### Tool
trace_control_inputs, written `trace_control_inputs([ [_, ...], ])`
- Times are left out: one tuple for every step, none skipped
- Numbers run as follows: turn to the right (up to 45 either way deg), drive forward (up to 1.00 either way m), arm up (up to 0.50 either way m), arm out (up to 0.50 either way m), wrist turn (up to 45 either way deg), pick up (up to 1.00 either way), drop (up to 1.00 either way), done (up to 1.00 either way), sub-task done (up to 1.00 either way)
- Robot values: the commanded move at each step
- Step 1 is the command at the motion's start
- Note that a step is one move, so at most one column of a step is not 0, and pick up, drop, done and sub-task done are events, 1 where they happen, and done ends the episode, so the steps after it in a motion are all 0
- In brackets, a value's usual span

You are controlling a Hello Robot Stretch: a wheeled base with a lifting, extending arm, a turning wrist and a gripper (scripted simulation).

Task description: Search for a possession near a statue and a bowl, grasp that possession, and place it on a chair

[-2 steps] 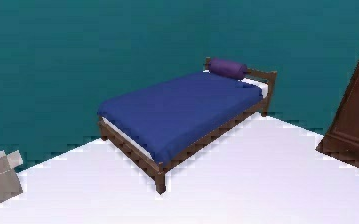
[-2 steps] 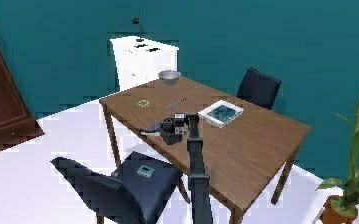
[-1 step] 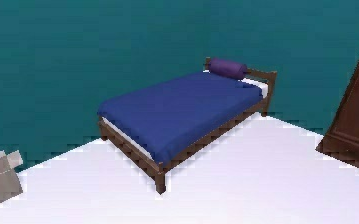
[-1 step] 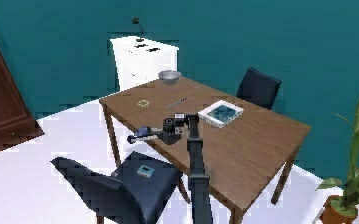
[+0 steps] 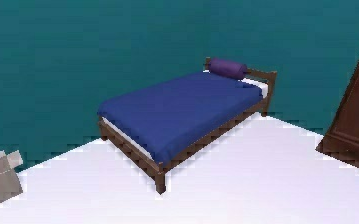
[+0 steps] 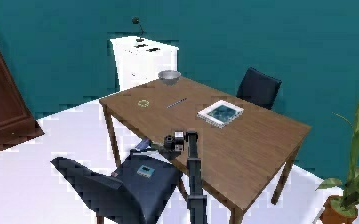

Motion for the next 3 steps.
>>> trace_control_inputs([
  [0.0, 0.0, -0.32, 0.0, 0.0, 0.0, 0.0, 0.0, 0.0],
  [0.0, 0.0, 0.0, 0.0, 0.0, 0.0, 1.0, 0.0, 0.0],
  [0.0, 0.0, 0.1, 0.0, 0.0, 0.0, 0.0, 0.0, 0.0],
])
